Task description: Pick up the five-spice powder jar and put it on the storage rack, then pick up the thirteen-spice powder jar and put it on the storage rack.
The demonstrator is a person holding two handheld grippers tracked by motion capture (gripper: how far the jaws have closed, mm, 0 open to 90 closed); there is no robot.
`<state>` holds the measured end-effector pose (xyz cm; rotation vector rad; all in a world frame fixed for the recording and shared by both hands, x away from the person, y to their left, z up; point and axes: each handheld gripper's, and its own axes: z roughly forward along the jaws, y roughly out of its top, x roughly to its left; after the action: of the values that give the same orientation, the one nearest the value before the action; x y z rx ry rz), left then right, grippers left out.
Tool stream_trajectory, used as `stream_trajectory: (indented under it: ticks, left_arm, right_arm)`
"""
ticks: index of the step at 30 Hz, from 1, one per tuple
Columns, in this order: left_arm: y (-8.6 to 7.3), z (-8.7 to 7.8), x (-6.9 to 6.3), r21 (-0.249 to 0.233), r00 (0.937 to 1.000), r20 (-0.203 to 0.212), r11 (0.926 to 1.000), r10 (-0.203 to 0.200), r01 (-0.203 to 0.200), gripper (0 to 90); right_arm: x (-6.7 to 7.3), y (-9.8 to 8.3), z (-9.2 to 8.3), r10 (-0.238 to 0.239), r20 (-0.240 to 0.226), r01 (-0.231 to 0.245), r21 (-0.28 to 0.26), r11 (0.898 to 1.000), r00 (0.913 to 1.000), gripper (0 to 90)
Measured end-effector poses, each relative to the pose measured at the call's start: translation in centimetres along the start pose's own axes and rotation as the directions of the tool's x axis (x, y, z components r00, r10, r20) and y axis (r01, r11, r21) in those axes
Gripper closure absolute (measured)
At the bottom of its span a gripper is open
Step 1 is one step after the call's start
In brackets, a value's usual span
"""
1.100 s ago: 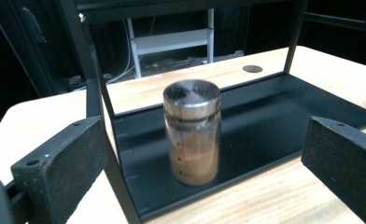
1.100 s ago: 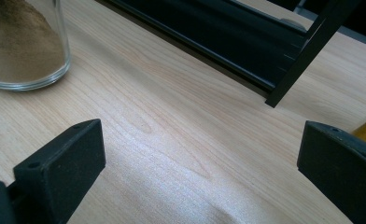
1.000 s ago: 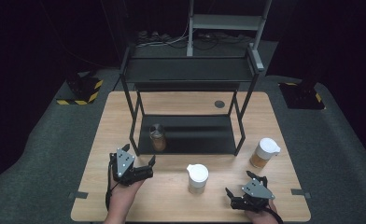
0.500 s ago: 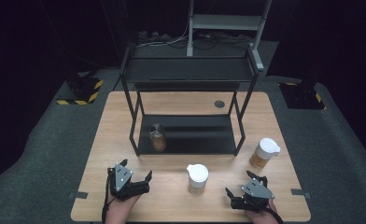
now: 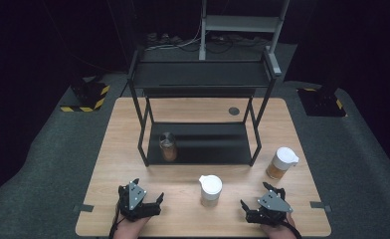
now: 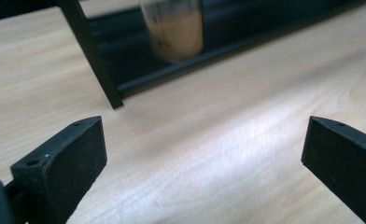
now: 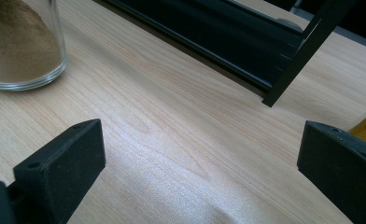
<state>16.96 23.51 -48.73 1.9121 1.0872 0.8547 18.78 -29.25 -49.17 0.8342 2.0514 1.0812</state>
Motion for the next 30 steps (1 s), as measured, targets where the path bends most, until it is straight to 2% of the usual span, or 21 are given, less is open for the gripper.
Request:
stream_trajectory:
  ticks: [2, 4, 7, 13, 17, 20, 28, 30]
  left_arm:
    - [-0.1, 0.0, -0.1, -0.01, 1.0, 0.003, 0.9999, 0.007, -0.007, 0.3]
    - [0.3, 0.2, -0.2, 0.015, 0.9997, 0.003, 0.9996, 0.023, -0.023, 0.4]
    - [0.4, 0.2, -0.3, 0.019, 0.9994, 0.005, 0.9992, 0.035, -0.035, 1.0]
    - [0.3, 0.2, -0.5, 0.01, 0.999, 0.003, 0.999, 0.044, -0.044, 1.0]
    - [0.3, 0.2, -0.3, 0.009, 0.9985, 0.014, 0.9985, 0.053, -0.053, 1.0]
    - [0.2, 0.1, -0.2, 0.009, 0.9987, 0.018, 0.9988, 0.048, -0.048, 1.0]
    - [0.0, 0.0, -0.4, -0.004, 0.9975, 0.018, 0.9977, 0.068, -0.068, 1.0]
    - [0.0, 0.0, -0.4, -0.005, 0.9969, 0.021, 0.9971, 0.076, -0.076, 1.0]
  right_arm:
    - [0.0, 0.0, 0.0, 0.001, -0.001, -0.001, 0.001, 1.0, 1.0, 0.2]
    - [0.0, 0.0, 0.0, -0.003, -0.004, 0.003, -0.002, 1.0, 1.0, 0.2]
    - [0.0, -0.2, -0.1, -0.001, -0.001, 0.001, -0.009, 1.0, 1.0, 0.2]
    - [0.1, -0.2, -0.1, 0.003, 0.003, -0.003, -0.012, 1.0, 1.0, 0.2]
    - [0.0, -0.4, -0.2, 0.028, 0.006, -0.028, -0.027, 0.999, 0.9996, 0.1]
    - [0.1, 0.0, -0.4, 0.016, 0.002, -0.016, -0.028, 0.999, 0.9999, 0.2]
    - [0.0, 0.8, -1.4, 0.029, -0.017, -0.03, -0.084, 0.996, 0.9994, 0.1]
    - [0.0, 1.1, -1.6, 0.024, -0.035, -0.028, -0.102, 0.994, 0.9991, 0.1]
